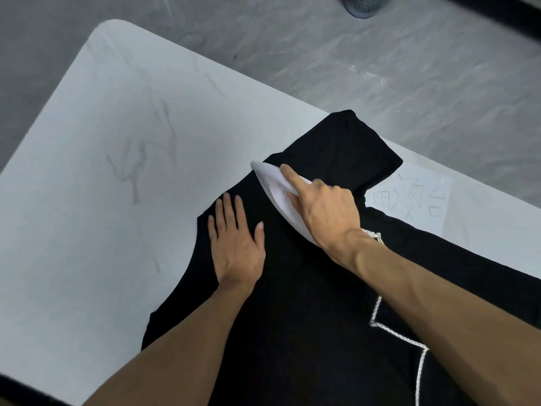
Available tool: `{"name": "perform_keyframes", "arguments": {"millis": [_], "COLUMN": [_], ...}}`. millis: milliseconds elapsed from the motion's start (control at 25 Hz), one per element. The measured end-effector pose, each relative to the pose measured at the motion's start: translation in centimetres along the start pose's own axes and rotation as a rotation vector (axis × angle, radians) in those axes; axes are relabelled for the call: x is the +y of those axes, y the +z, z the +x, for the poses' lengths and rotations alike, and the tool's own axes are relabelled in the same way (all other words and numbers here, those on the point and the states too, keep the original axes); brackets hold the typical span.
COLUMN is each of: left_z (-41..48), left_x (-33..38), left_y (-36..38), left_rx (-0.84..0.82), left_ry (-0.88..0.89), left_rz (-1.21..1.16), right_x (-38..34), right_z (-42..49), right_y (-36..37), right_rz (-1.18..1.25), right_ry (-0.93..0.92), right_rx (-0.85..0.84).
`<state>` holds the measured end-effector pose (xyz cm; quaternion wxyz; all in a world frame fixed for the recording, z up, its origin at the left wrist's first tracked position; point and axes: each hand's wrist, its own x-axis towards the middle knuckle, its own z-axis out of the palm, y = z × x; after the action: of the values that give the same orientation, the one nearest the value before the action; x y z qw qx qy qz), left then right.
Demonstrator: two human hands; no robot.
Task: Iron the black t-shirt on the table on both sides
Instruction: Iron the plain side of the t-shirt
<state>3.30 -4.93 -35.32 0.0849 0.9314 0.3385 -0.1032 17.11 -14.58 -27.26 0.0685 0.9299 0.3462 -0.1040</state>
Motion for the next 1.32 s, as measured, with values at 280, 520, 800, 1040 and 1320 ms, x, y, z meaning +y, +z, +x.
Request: {"name": "perform_keyframes", "arguments": {"millis": [280, 520, 800, 1040, 1320], "left_z": [0.1, 0.0, -0.1, -0.1, 0.0], "left_x": [-0.1, 0.0, 0.0, -0.1, 0.0], "left_y": [0.2, 0.1, 0.2, 0.3, -0.7], "left_rx": [-0.025, -0.028, -0.022, -0.02, 0.032], "left_ry": [-0.001, 0.002, -0.001, -0.009, -0.024], "left_rz": [0.011, 0.035, 0.02, 0.01, -0.149], "right_x": [1.0, 1.7, 4.5, 8.1, 2.2], "right_z": [0.9, 0.7, 2.7, 5.1, 2.3], "right_y": [-0.4, -2.5, -1.6, -2.9, -1.7], "right_rz": [0.067, 0.244, 0.124, 0.226, 0.146], "right_ry": [0.054, 0.092, 0.039, 0.117, -0.127], "right_rx": [-0.005, -0.007, -0.017, 0.015, -0.024]}}
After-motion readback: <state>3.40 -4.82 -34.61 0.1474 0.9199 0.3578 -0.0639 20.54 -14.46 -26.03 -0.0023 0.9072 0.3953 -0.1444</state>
